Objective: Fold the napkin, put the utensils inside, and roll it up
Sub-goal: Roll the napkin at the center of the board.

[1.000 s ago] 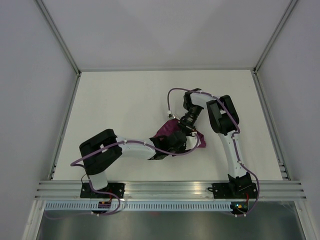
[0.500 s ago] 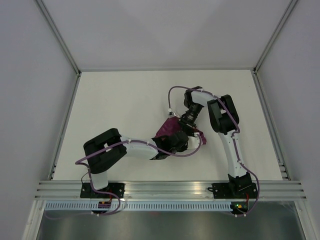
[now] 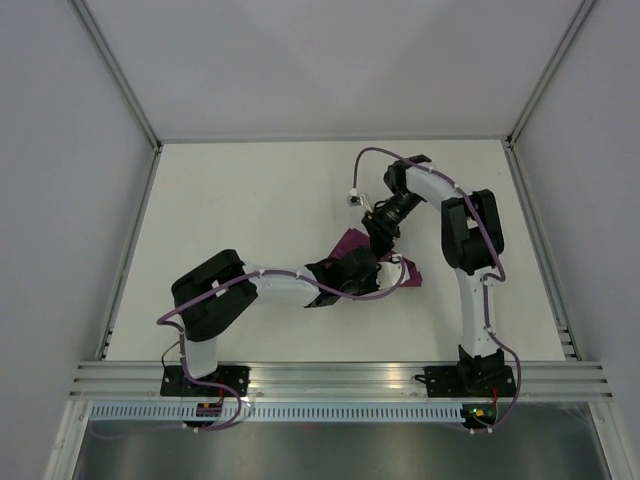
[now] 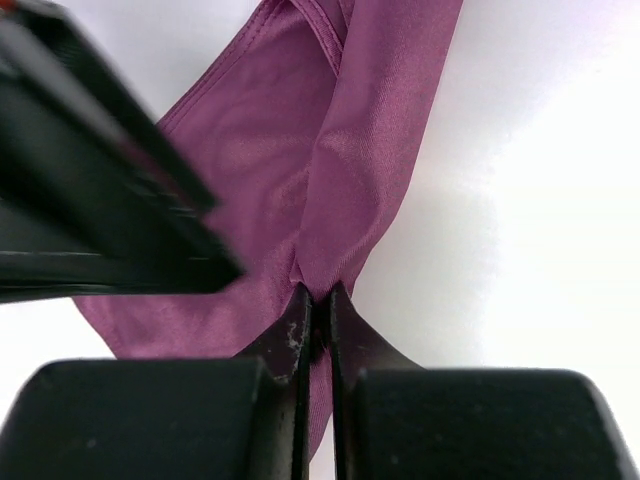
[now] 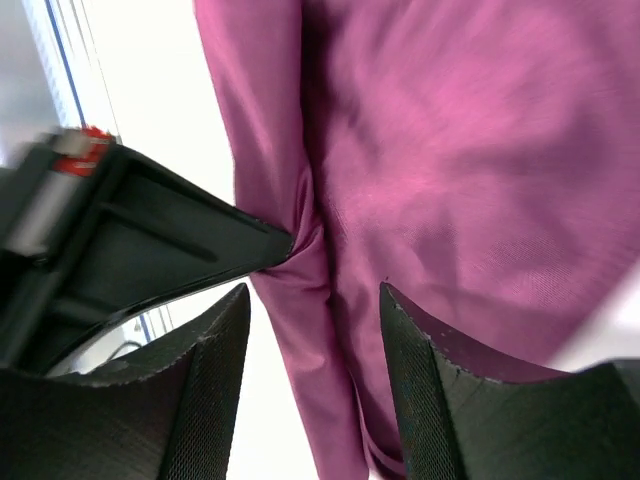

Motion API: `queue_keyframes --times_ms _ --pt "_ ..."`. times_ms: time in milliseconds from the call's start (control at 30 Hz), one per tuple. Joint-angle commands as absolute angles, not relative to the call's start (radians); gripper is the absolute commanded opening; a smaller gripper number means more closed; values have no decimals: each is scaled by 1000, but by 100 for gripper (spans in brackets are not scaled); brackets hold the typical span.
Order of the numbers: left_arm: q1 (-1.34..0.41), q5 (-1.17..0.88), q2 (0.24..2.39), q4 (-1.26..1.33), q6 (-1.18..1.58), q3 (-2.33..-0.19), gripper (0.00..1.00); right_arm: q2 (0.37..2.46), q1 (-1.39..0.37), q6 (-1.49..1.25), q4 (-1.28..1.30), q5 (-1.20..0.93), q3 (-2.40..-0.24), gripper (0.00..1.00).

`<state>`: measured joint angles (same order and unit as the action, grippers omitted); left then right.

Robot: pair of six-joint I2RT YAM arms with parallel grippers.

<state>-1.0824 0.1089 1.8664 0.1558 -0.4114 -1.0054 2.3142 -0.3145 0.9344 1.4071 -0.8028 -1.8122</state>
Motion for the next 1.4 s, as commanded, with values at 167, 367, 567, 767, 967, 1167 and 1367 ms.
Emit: queue_keyframes --times_ms 167,367,567,767,967,1167,1367 --pt "-1011 -265 1994 -129 -325 -1049 2 2015 -160 776 1152 -942 -1705 61" --pt "-917 -472 2077 -256 -276 -1175 2 1791 -34 660 864 -919 -1475 62" --pt "-812 -722 2202 -408 -232 -1320 2 1490 -8 658 533 -816 -1108 65" --pt "-769 -821 2295 -501 -222 -1417 2 1269 -121 767 385 -645 -832 68" --pt "-741 -865 2353 -569 -207 -1494 2 1177 -394 827 219 -424 -617 70" --pt "-730 -873 2391 -617 -193 -1543 2 1212 -541 867 135 -272 -512 69" --pt "-729 -873 2399 -623 -189 -1552 2 1252 -640 887 75 -187 -459 61"
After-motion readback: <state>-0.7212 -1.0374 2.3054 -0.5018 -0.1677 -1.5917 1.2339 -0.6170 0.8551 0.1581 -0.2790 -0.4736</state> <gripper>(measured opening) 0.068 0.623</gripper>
